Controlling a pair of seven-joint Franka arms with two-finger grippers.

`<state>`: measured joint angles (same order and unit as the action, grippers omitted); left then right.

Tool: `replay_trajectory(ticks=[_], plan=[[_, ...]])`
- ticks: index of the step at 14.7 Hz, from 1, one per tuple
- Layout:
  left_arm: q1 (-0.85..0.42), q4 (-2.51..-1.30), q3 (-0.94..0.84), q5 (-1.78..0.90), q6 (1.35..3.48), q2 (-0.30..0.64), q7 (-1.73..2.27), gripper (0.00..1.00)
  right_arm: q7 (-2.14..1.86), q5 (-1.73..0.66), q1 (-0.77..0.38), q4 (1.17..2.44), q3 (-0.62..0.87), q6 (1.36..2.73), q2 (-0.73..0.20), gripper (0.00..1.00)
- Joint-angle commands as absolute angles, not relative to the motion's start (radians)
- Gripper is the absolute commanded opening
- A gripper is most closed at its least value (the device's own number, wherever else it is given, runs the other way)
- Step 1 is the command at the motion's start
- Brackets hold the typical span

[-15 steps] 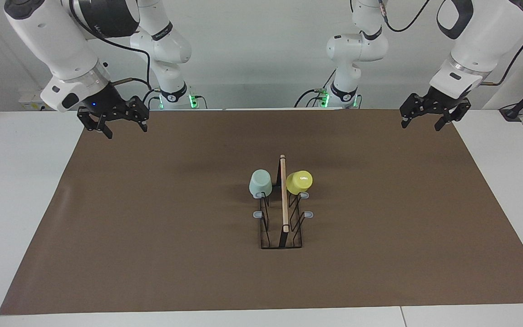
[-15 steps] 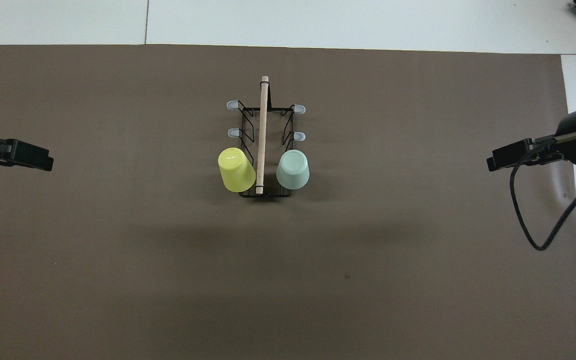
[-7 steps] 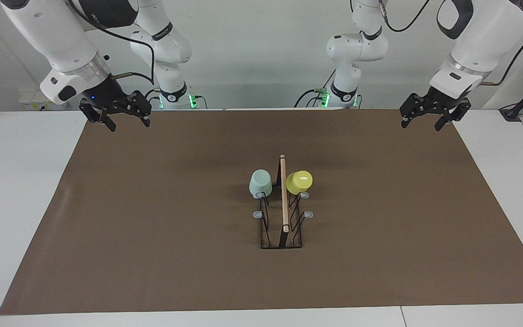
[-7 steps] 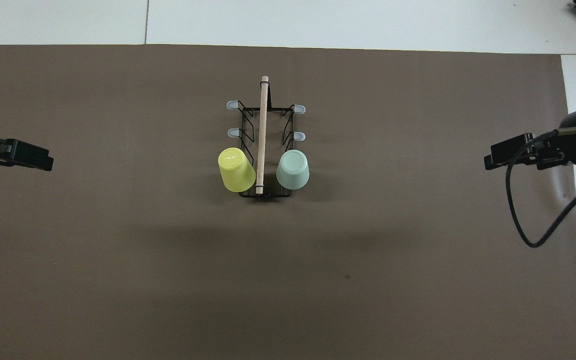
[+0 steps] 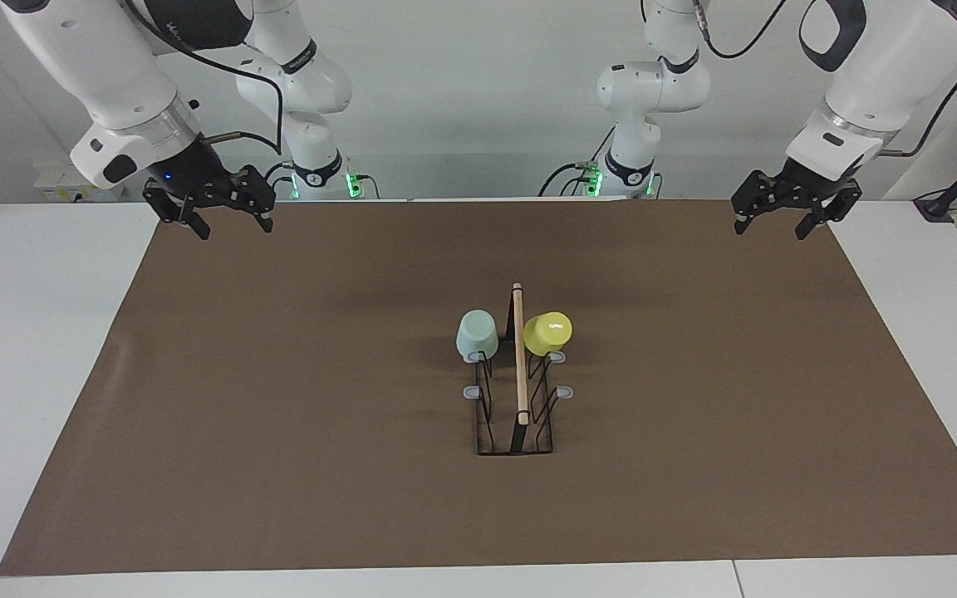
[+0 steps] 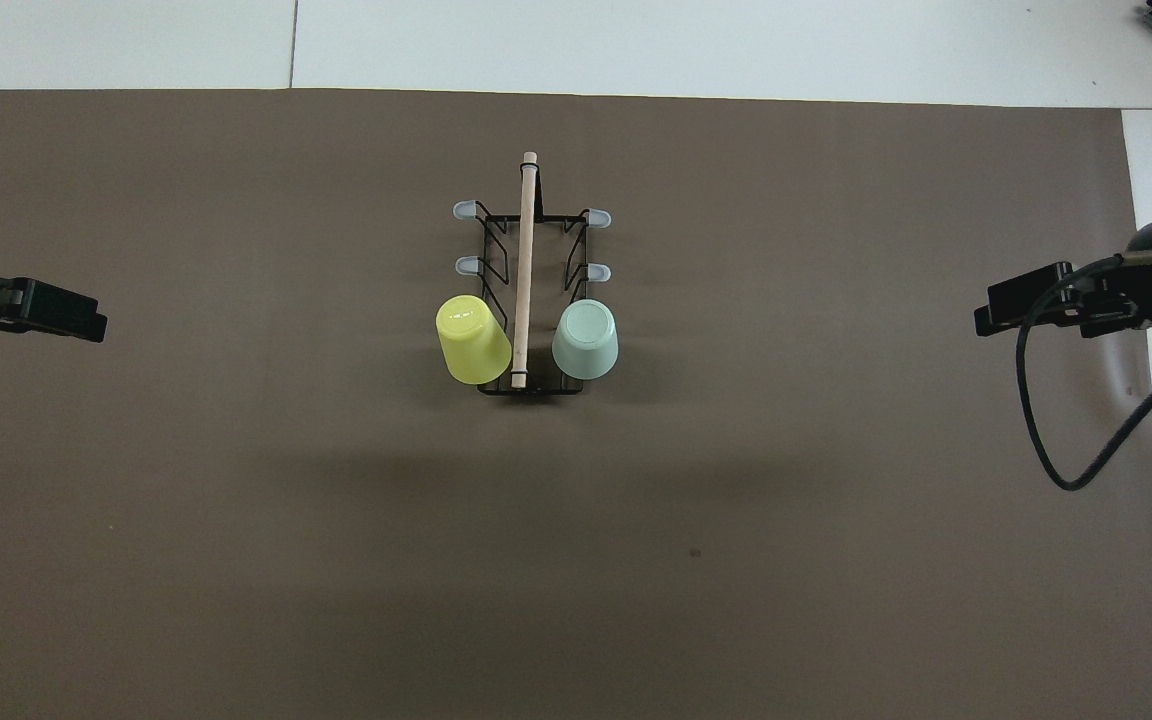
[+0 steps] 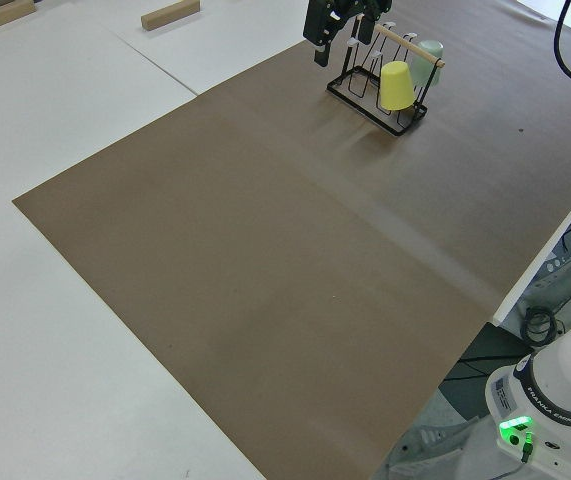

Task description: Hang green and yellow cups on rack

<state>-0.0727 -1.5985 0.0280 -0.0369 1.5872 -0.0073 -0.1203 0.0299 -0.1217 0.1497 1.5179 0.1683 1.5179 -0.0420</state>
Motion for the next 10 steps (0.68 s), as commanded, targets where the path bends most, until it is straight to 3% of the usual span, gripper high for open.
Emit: replay_trajectory(ticks=[1,10], plan=[[-0.086,-1.614,0.043,-0.046,1.582,-0.021,-0.124,1.00,0.034,-0.123,0.129,1.506,0.156,1.516,-0.046,1.00],[-0.084,-1.609,0.043,-0.043,1.583,-0.020,-0.127,1.00,0.035,-0.120,0.087,1.519,0.137,1.517,-0.038,1.00]])
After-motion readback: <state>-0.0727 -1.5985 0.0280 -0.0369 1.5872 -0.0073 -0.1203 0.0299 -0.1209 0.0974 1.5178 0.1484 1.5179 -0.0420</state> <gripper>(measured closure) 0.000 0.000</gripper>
